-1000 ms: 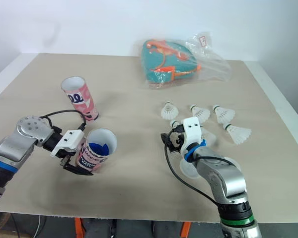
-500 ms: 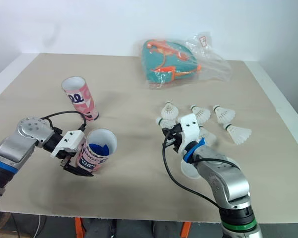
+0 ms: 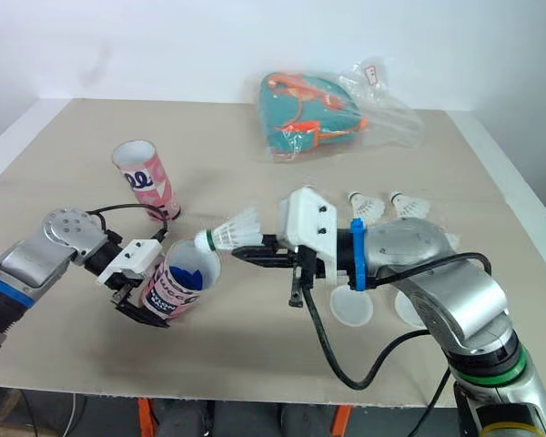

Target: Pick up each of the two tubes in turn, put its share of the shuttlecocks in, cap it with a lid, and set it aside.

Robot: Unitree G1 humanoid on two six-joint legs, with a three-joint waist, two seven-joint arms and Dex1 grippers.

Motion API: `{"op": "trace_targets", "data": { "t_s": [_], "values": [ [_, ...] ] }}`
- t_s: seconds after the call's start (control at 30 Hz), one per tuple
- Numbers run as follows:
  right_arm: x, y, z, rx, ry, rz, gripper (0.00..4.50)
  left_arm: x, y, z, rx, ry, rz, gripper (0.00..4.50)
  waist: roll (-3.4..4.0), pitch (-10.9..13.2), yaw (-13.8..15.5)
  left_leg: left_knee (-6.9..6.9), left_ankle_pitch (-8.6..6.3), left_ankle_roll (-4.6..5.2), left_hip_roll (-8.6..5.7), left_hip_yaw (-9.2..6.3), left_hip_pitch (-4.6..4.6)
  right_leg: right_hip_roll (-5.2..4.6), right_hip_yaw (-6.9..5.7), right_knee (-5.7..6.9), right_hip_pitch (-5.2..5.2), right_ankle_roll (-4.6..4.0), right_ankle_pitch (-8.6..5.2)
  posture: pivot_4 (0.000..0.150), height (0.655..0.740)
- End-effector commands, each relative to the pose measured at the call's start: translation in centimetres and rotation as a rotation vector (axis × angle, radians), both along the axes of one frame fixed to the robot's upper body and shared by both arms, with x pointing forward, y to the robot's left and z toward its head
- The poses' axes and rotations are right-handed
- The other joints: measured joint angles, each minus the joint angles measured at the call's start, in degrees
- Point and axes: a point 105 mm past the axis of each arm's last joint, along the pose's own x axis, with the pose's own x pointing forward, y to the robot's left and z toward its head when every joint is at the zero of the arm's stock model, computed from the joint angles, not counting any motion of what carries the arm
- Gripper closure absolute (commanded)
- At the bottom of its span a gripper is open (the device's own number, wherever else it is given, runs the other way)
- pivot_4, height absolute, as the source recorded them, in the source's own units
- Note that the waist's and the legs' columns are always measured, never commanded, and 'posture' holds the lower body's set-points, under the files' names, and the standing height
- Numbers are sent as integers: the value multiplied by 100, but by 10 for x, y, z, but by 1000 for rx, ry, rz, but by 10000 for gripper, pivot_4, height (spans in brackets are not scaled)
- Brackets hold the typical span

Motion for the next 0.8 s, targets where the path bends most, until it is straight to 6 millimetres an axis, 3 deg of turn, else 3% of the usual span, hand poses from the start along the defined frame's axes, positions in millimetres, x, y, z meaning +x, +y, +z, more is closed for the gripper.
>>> {"op": "trace_targets", "data": {
  "t_s": [0.03,0.23,0.37,0.53,0.63,0.67,0.7,0.8],
  "values": [
    [2,6,1,-110,-97,71,44316,1,4,-1,21,0,3,8440,9,6,1,0,0,0,0,-1,0,0,-1,0,0,0,0,1500,7400],
    [7,20,11,-136,-148,139,44316,1,7,-2,18,8,11,8440,18,11,-2,3,1,-1,1,-9,0,3,-10,6,-1,-1,1,1500,7400],
    [-1,29,35,-40,-128,203,32947,1,8,-5,12,11,15,8440,21,13,0,3,2,-1,1,-15,0,4,-14,9,1,-6,3,1500,7400],
    [-10,24,53,70,-58,235,9862,0,8,-7,7,13,13,8440,21,13,3,2,2,-2,1,-20,0,3,-20,10,6,-8,3,1500,7400],
    [-9,17,56,120,-1,205,8146,0,8,-8,7,14,12,8440,22,13,2,2,2,-1,2,-21,1,4,-20,11,6,-9,3,1500,7400],
    [2,10,54,151,21,128,8146,-1,7,-8,6,15,9,8440,22,13,3,2,2,-1,2,-21,1,5,-21,11,6,-9,3,1500,7400],
    [31,-5,45,210,59,-71,8146,-2,6,-9,1,16,9,8440,21,13,3,2,2,-1,2,-23,1,5,-23,12,7,-10,2,1500,7400],
    [84,-46,4,237,116,-502,8146,-4,6,-10,-3,19,8,8440,-4,-3,5,3,2,-1,2,-27,5,4,-27,11,16,-12,0,1500,7400]
  ]
}}
